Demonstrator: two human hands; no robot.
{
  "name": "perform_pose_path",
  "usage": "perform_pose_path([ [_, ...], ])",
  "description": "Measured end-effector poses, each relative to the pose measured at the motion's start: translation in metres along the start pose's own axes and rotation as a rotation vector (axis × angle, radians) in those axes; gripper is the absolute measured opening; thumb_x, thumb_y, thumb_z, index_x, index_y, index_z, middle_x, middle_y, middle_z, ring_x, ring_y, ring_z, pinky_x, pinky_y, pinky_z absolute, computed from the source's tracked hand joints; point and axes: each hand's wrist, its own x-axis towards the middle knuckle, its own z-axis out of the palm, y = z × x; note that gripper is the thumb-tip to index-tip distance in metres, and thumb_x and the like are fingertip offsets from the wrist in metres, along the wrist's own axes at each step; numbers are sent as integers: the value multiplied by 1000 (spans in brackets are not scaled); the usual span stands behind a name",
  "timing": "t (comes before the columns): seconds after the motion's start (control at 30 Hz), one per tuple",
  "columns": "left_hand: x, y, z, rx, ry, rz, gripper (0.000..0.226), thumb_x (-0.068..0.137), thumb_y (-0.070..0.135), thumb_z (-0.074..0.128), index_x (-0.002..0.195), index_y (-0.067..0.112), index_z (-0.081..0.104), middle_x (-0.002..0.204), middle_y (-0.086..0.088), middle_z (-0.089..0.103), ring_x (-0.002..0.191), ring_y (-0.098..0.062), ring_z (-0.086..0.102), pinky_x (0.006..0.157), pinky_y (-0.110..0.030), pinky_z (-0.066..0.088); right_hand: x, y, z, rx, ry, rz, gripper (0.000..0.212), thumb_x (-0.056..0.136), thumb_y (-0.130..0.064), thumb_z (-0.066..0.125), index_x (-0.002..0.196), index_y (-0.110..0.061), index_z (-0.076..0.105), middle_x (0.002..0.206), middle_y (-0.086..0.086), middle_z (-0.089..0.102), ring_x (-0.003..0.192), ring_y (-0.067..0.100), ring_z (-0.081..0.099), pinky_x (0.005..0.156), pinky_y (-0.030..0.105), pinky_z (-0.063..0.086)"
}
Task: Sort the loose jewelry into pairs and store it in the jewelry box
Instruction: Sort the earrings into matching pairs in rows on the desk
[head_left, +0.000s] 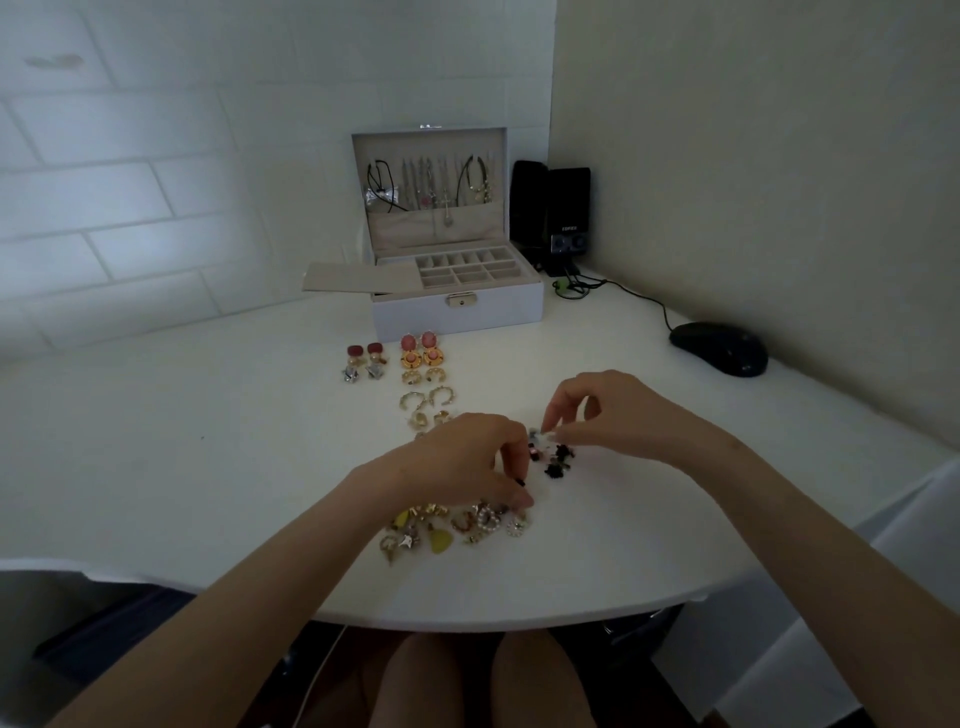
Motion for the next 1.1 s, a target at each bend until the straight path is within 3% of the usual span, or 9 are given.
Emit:
perform_pose_path([
  [0.1,-1,-1,-5,-63,33,13,17,80,31,70,86,21,58,81,15,53,81,-9,55,64,-14,39,4,-9,11,-98,1,-49,5,80,-29,70,82,-27,66,80,-8,58,64,-2,49,58,12,37],
  [0.23,-3,-6,-10,-242,120,43,16,78,23,73,78,23,57,77,12,62,67,4,54,60,-10,41,10,-12,21,-302,-26,-31,10,79,-29,70,88,-27,65,85,-8,56,79,9,52,61,20,37],
  [0.4,-4,-13,-14,-423,174,41,10,85,16,65,95,18,66,76,6,66,72,-7,64,73,-26,53,11,-13,22,-266,-37,-17,6,81,-28,69,84,-25,65,84,-10,55,78,8,51,58,18,34],
  [0.5,-5,-16,-17,-482,184,24,12,91,10,56,92,11,67,82,4,68,75,-9,65,71,-21,53,11,-12,21,-274,-2,-37,6,84,-29,66,81,-24,63,86,-11,56,70,1,47,58,16,35],
  [0.63,-6,-23,-18,-655,183,-48,11,93,9,52,91,8,63,85,-3,70,71,-5,65,62,-14,49,10,-13,14,-3,97,-11,7,82,-19,69,76,-16,66,71,-13,61,57,1,52,52,8,38],
  [0.83,-9,-31,-22,-824,218,-83,7,90,12,56,91,7,61,88,-3,74,78,-8,67,72,-22,50,9,-20,10,542,87,-44,6,83,3,64,85,8,64,76,17,71,63,24,70,57,25,55],
  [0.97,-12,-35,-25,-891,255,-66,13,89,4,56,101,9,59,91,-4,74,82,-13,69,76,-23,52,12,-24,11,630,75,-69,12,82,-3,68,89,6,69,80,19,72,75,25,72,70,25,57],
  [1.1,-17,-37,-29,-910,259,-49,24,88,1,56,110,11,60,93,-7,73,87,-21,70,81,-26,56,18,-29,15,686,124,-89,13,81,-2,68,93,2,69,75,14,69,68,21,70,67,23,57],
])
